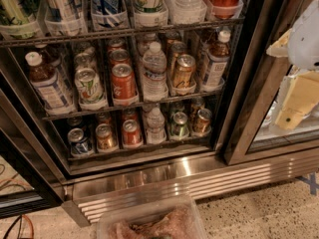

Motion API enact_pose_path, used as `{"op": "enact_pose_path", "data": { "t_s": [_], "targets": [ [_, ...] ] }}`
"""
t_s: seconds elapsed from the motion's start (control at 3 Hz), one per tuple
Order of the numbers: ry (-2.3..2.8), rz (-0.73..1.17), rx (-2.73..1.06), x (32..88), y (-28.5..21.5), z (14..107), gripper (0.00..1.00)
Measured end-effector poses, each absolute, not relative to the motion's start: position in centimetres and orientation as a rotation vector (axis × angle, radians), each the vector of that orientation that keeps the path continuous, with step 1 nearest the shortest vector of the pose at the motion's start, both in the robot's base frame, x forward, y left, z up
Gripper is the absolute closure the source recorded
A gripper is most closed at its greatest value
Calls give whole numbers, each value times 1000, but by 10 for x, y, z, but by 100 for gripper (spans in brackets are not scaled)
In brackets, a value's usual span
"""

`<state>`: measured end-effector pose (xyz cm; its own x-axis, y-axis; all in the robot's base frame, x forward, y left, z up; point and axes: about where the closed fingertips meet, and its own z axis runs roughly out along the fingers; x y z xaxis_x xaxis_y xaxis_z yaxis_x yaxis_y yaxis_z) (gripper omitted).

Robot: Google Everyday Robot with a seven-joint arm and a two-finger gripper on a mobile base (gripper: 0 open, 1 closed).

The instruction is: Pick orange can from middle shelf of fridge

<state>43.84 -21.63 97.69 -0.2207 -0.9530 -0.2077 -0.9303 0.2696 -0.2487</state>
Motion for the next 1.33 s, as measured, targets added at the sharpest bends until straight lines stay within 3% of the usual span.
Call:
{"op": "enact_pose_path", "data": {
  "t_s": [0.67,1.33],
  "targets": [
    [2244,-40,-1669,437,-211,969,0],
    [2401,195,-1304,423,-179,919,0]
  ]
}}
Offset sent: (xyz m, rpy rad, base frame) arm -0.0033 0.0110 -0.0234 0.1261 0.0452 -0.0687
